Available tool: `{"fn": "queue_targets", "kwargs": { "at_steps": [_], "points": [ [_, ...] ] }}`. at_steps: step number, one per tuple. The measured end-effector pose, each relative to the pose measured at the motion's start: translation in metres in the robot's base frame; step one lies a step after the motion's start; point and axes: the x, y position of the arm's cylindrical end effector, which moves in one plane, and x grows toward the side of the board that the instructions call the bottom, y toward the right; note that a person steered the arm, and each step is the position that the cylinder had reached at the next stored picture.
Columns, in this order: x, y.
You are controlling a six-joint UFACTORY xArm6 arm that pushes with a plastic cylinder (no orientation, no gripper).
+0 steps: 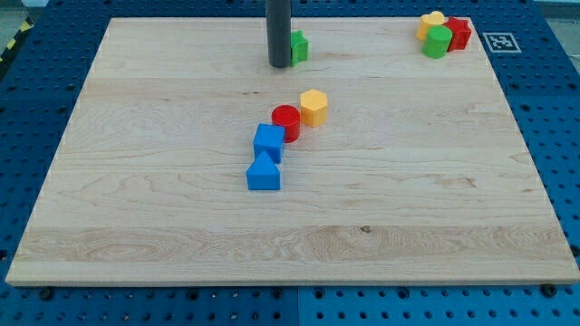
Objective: Slide the green star towards the top center
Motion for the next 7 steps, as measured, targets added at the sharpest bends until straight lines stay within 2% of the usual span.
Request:
{"fn": "queue_targets", "kwargs": {
  "at_steps": [2,4,5,7],
  "points": [
    [-0.043,0.007],
    [-0.072,0.042],
    [-0.064,0.067],
    [-0.021,0.085]
  ]
}}
